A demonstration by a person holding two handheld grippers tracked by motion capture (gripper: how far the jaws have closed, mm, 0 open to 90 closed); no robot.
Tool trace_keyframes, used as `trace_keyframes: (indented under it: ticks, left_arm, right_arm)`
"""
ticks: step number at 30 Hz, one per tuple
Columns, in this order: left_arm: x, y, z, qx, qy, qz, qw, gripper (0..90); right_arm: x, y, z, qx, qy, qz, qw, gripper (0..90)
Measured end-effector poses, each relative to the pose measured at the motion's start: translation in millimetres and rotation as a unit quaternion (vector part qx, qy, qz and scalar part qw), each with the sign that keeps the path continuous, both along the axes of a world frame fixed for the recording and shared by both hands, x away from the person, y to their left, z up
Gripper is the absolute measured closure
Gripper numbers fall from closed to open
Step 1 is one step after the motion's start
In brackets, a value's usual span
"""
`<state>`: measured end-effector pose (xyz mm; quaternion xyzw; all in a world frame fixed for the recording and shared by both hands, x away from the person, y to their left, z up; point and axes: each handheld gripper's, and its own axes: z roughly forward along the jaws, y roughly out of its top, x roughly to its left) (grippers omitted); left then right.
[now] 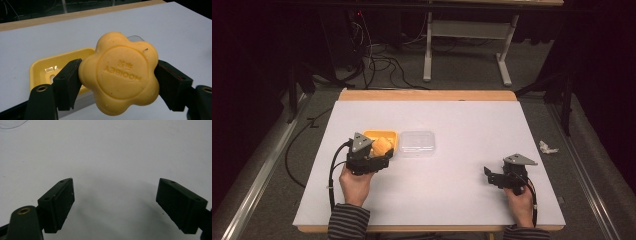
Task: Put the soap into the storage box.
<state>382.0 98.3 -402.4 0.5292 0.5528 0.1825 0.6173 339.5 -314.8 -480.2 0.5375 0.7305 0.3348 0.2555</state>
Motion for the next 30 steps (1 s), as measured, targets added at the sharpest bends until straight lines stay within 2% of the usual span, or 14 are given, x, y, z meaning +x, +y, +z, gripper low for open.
trace_keyframes:
  ticks: [8, 12, 23, 26, 27, 30]
  left_arm:
    - [9.0, 0.2, 1.6, 0.001, 0.002, 0.003, 1.0, 27.4]
    - [16.8, 1.5, -0.7, -0.006, 0.012, 0.006, 0.9999, 27.4]
    - [38.3, 5.9, -13.3, 0.007, 0.034, 0.028, 0.999, 27.4]
    - [41.5, 5.2, -15.3, 0.008, 0.033, 0.033, 0.9989, 27.4]
    - [42.1, 5.1, -16.2, 0.017, 0.034, 0.033, 0.9988, 27.4]
    - [44.9, 3.2, -17.8, 0.023, 0.032, 0.034, 0.9986, 27.4]
  right_arm:
    - [0.0, 1.1, -0.2, -0.005, -0.001, 0.006, 1.0, 15.4]
    - [-0.3, 1.5, 0.1, -0.005, 0.001, 0.005, 1.0, 15.4]
    - [0.4, 1.3, -0.4, -0.007, 0.0, 0.007, 0.9999, 15.5]
    - [0.4, 1.1, -0.3, -0.005, 0.001, 0.004, 1.0, 15.5]
    - [0.4, 1.1, -0.3, -0.005, 0.001, 0.004, 1.0, 15.5]
    - [0.7, 1.2, -0.4, -0.008, 0.001, 0.007, 0.9999, 15.5]
